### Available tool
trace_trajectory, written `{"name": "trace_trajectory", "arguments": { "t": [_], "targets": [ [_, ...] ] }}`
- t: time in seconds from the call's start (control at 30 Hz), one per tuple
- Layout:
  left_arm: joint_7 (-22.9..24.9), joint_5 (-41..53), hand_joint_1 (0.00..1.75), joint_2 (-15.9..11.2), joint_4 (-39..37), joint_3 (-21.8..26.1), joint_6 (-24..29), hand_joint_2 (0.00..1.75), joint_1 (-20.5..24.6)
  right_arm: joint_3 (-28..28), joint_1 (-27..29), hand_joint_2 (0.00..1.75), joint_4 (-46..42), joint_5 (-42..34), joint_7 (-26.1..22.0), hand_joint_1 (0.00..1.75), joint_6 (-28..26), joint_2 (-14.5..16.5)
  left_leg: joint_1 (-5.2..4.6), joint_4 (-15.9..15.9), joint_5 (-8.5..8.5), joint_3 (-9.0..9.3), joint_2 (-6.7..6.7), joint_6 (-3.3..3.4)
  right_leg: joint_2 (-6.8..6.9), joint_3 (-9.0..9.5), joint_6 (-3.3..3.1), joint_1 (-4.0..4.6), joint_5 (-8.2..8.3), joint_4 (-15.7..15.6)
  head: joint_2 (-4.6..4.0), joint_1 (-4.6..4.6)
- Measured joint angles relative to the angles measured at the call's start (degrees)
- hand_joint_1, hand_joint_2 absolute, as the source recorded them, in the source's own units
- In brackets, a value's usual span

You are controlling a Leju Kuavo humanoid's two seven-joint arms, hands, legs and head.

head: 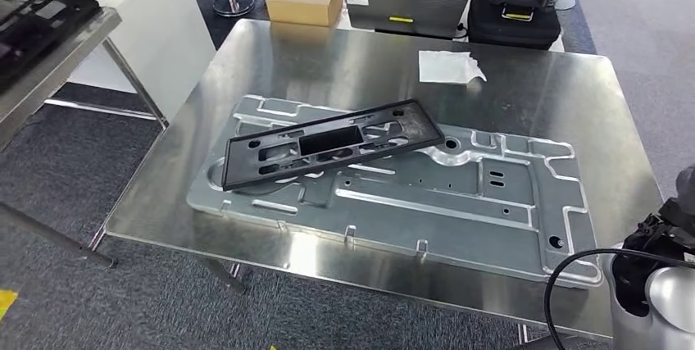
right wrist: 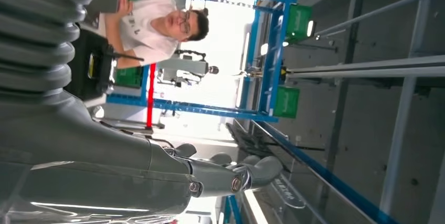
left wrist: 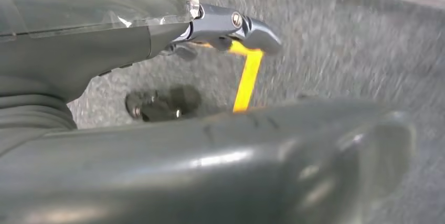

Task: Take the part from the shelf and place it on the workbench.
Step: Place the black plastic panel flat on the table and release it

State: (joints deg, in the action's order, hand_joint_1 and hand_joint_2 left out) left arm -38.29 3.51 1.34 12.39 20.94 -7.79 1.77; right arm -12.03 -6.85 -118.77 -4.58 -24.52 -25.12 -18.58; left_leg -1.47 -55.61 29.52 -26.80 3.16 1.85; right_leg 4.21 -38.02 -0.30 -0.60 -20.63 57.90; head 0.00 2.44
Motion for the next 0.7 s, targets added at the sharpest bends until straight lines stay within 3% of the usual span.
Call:
{"name": "trace_trajectory", "arguments": {
  "t": [0.07,0.1,0.13,0.2,0.23,0.27,0.3,0.33,0.4,0.47,0.53,0.57,0.6,0.63,0.7],
  "targets": [
    [0.02,-0.02,0.00,-0.15,-0.01,0.15,0.03,0.00,-0.01,-0.29,0.27,0.00,-0.13,0.05,0.04,0.00,0.00,-0.11,0.15,1.43,-2.05,-0.25,-0.94,0.52,-0.07,-0.11,0.56,-0.21,0.01,-0.38,0.00,0.02],
    [0.04,-0.02,0.00,-0.18,-0.01,0.24,0.04,0.00,0.01,-0.44,0.30,0.00,-0.21,0.10,0.05,0.00,0.00,-0.19,0.36,2.17,-3.16,-0.52,-1.34,0.71,-0.96,-0.40,0.75,-0.23,-1.38,0.43,0.00,0.01],
    [0.07,-0.03,0.00,-0.16,-0.02,0.31,0.03,0.00,0.02,-0.57,0.34,0.00,-0.28,0.15,0.04,0.00,-0.01,-0.25,0.66,2.76,-4.19,-0.95,-1.72,0.81,-2.13,-1.01,0.95,-0.26,-3.72,2.43,0.00,0.00],
    [0.11,-0.03,0.00,-0.06,-0.02,0.38,0.02,0.00,0.04,-0.73,0.44,0.00,-0.30,0.20,0.04,0.00,-0.02,-0.36,0.87,2.59,-5.41,-2.66,-2.51,0.72,-3.81,-2.76,1.39,-0.46,-9.33,9.44,0.00,-0.01],
    [0.11,-0.02,0.00,0.02,-0.02,0.40,0.02,0.00,0.01,-0.76,0.50,0.00,-0.29,0.20,0.05,0.00,-0.03,-0.38,0.98,2.25,-5.85,-3.61,-2.99,0.52,-4.00,-3.30,1.68,-0.58,-11.00,12.78,0.00,0.00],
    [0.13,-0.02,0.00,0.11,-0.02,0.40,0.01,0.00,-0.02,-0.80,0.55,0.00,-0.29,0.21,0.07,0.00,-0.03,-0.40,1.13,1.73,-6.20,-4.58,-3.47,0.28,-4.05,-3.06,1.99,-0.75,-11.51,14.67,0.00,0.00],
    [0.14,-0.01,0.00,0.19,-0.02,0.41,0.01,0.00,-0.04,-0.84,0.59,0.00,-0.29,0.26,0.08,0.00,-0.03,-0.42,1.35,1.10,-6.45,-5.56,-3.95,0.02,-4.08,-1.82,2.33,-0.95,-10.95,14.56,0.00,-0.01],
    [0.14,0.01,0.00,0.26,-0.02,0.42,-0.02,0.00,-0.04,-0.91,0.60,0.00,-0.30,0.36,0.08,0.00,0.00,-0.43,1.66,0.31,-6.61,-6.53,-4.42,-0.30,-4.18,0.47,2.75,-1.24,-9.72,12.24,0.00,0.00],
    [0.16,0.06,0.00,0.26,-0.02,0.44,-0.09,0.00,0.04,-1.27,0.96,0.00,-0.45,0.97,0.09,0.00,0.22,-0.38,2.10,-1.60,-6.75,-8.51,-5.42,-1.09,-5.55,5.67,3.49,-1.78,-8.74,5.08,0.00,0.01],
    [0.15,0.16,0.00,0.19,-0.03,0.49,-0.15,0.00,0.10,-1.97,2.41,0.00,-1.04,2.23,0.04,0.00,0.61,-0.12,2.12,-2.98,-7.08,-9.90,-6.60,-2.01,-6.89,7.76,3.13,-1.95,-9.34,1.68,0.00,0.03],
    [0.14,0.36,0.00,0.22,-0.04,0.51,-0.20,0.00,-0.12,-2.70,4.22,0.00,-1.80,3.63,-0.10,0.00,1.10,0.56,2.07,-3.28,-7.80,-10.65,-7.74,-2.79,-6.44,7.18,2.01,-1.80,-9.17,2.14,0.00,0.04],
    [0.14,0.44,0.00,0.26,-0.07,0.54,-0.22,0.00,-0.28,-2.99,4.81,0.00,-2.13,4.22,-0.16,0.00,1.30,0.97,2.12,-3.58,-7.64,-11.05,-7.64,-3.10,-5.91,6.80,1.43,-1.76,-8.89,2.25,0.00,0.05],
    [0.14,0.54,0.00,0.29,-0.09,0.57,-0.25,0.00,-0.44,-3.18,5.34,0.00,-2.43,4.68,-0.20,0.00,1.42,1.36,2.15,-4.47,-6.55,-11.52,-6.97,-3.36,-5.35,6.32,0.84,-1.70,-8.46,2.32,0.00,0.05],
    [0.13,0.58,0.00,0.32,-0.11,0.60,-0.27,0.00,-0.49,-3.36,5.96,0.00,-2.79,5.16,-0.22,0.00,1.45,1.66,2.20,-6.41,-4.41,-12.18,-6.00,-3.56,-4.78,5.75,0.28,-1.64,-7.96,2.31,0.00,0.05],
    [0.08,0.64,0.00,0.45,-0.13,0.61,-0.36,0.00,-0.33,-3.89,7.78,0.00,-3.69,6.24,-0.25,0.00,1.46,2.28,2.22,-13.12,1.44,-13.60,-4.13,-3.78,-3.60,4.50,-0.40,-1.22,-6.91,2.32,0.00,0.05]
  ]
}}
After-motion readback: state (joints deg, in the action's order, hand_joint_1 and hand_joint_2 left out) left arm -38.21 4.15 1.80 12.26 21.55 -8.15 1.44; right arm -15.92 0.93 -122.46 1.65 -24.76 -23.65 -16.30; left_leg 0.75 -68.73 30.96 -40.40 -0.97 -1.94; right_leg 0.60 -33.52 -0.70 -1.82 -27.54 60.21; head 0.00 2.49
